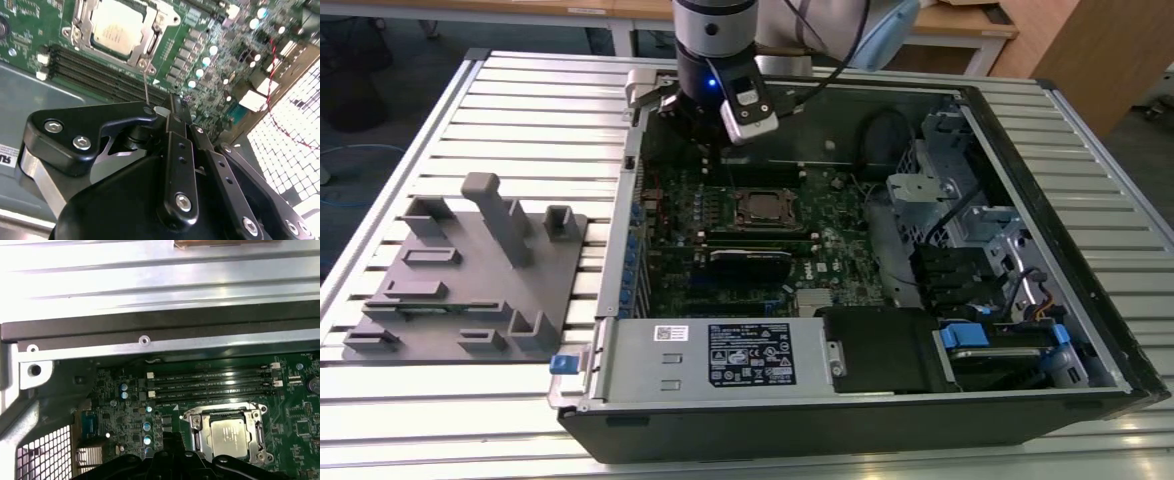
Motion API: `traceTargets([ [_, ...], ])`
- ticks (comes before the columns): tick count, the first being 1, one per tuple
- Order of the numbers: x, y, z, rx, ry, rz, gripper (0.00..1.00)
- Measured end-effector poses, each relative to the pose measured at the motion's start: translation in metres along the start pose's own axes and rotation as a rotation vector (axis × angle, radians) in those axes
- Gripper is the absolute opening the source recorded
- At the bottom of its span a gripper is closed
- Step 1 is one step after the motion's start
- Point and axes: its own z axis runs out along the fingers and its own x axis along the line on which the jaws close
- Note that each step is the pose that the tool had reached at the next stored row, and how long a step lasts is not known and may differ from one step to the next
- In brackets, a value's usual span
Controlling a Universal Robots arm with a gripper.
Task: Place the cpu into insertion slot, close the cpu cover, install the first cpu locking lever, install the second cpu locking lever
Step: 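Install the first cpu locking lever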
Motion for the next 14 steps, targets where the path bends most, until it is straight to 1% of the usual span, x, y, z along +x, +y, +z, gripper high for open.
traceTargets([
  [4,0.0032,-0.0007,0.0017,-0.0306,0.0028,0.001,0.1],
  [7,0.0046,-0.0011,0.0028,-0.0577,0.0055,0.002,0.1],
  [8,0.005,-0.0012,0.0032,-0.0633,0.006,0.002,0.1],
  [11,0.0057,-0.0017,0.0052,-0.0746,0.0071,0.002,0.1],
  [12,0.0057,-0.0018,0.0059,-0.0769,0.0073,0.002,0.1],
  [14,0.0058,-0.0019,0.0062,-0.0771,0.0075,0.002,0.1],
])
